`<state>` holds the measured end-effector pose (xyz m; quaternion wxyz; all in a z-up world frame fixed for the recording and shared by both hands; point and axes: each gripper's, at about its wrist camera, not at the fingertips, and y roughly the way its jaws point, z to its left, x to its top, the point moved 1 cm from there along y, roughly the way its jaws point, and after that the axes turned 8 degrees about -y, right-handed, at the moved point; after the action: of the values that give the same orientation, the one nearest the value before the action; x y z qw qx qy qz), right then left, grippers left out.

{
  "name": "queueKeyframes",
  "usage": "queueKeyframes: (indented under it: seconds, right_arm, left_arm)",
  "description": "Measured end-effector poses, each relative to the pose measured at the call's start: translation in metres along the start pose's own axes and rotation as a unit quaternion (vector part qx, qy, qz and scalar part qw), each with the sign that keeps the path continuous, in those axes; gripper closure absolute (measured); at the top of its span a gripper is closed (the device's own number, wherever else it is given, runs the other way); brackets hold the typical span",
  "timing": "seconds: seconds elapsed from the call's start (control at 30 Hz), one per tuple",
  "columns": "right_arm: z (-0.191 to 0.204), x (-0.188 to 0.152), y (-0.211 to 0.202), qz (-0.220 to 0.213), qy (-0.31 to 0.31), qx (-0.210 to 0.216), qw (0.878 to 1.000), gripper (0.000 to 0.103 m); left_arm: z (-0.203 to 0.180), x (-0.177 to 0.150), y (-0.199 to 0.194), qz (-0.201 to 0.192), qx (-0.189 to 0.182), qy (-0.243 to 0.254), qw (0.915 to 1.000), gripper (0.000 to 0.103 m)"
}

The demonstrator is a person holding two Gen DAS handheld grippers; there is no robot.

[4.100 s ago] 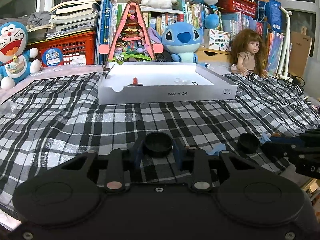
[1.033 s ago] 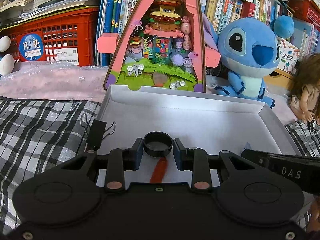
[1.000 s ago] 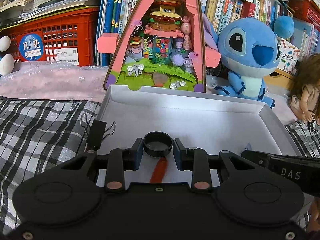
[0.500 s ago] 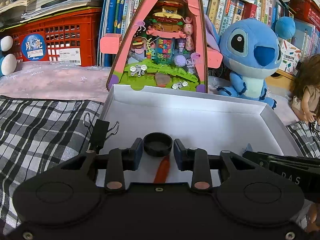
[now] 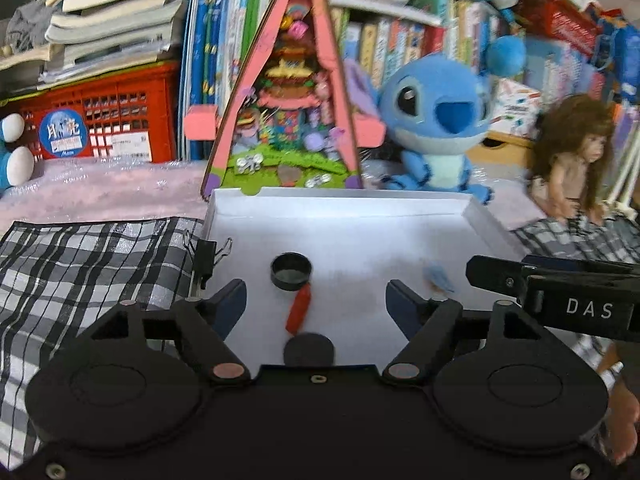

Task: Organize rigid objects
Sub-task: 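Open both tools to drop the ring and blue piece into the tray, then lift both open tools up and away from the tray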

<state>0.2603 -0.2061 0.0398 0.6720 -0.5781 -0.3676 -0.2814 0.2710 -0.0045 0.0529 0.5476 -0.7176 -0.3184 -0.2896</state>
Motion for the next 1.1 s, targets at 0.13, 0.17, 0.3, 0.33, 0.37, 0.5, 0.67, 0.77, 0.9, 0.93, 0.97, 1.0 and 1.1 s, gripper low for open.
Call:
queueKeyframes:
  seconds: [0.13,0.17,0.3,0.33,0.37,0.5,0.67,0.77,0.9,0.93,0.97,1.0,1.1]
  right_arm:
    - [-0.001,-0.007,-0.027,-0.022,-0.016,0.008,1.0,0.018]
    - [0.0,-0.01,-0.034,-0.028,-0.021,0.009,0.999,0.017]
    - [-0.002,-0.022,-0.061,-0.044,-0.036,0.008,0.998,0.015]
    - [-0.002,-0.026,-0.068,-0.048,-0.041,0.01,0.998,0.014]
    - [-0.003,-0.03,-0.075,-0.053,-0.045,0.013,0.997,0.014]
    - [-0.007,-0.047,-0.101,-0.068,-0.061,0.017,0.996,0.01]
    - [-0.01,-0.066,-0.126,-0.083,-0.076,0.02,0.993,0.006]
    - [-0.011,-0.076,-0.139,-0.095,-0.082,0.023,0.992,0.004]
    - [-0.01,-0.09,-0.153,-0.107,-0.102,0.023,0.989,0.0]
    - [-0.009,-0.094,-0.156,-0.111,-0.108,0.022,0.988,0.0]
    - [-0.008,-0.098,-0.16,-0.115,-0.114,0.021,0.987,0.0]
    - [-0.008,-0.103,-0.164,-0.121,-0.12,0.017,0.985,0.0]
    - [-0.009,-0.117,-0.173,-0.134,-0.134,0.007,0.982,0.0]
  left_arm:
    - [-0.003,-0.013,-0.031,-0.017,-0.021,0.003,0.9996,0.025]
    - [-0.004,-0.017,-0.037,-0.021,-0.024,0.006,0.9995,0.025]
    - [-0.012,-0.033,-0.063,-0.03,-0.037,0.025,0.9986,0.025]
    - [-0.014,-0.037,-0.069,-0.032,-0.041,0.03,0.9982,0.025]
    - [-0.016,-0.041,-0.076,-0.035,-0.045,0.034,0.9978,0.024]
    - [-0.025,-0.06,-0.097,-0.043,-0.058,0.051,0.996,0.023]
    - [-0.038,-0.083,-0.116,-0.044,-0.077,0.064,0.994,0.023]
    - [-0.045,-0.098,-0.125,-0.045,-0.085,0.07,0.9929,0.023]
    - [-0.049,-0.114,-0.136,-0.048,-0.09,0.061,0.9928,0.023]
    - [-0.049,-0.118,-0.139,-0.047,-0.094,0.057,0.9928,0.023]
    - [-0.049,-0.121,-0.143,-0.048,-0.096,0.055,0.9926,0.023]
    - [-0.048,-0.123,-0.146,-0.051,-0.098,0.056,0.9923,0.023]
    - [-0.05,-0.133,-0.157,-0.063,-0.1,0.067,0.9908,0.021]
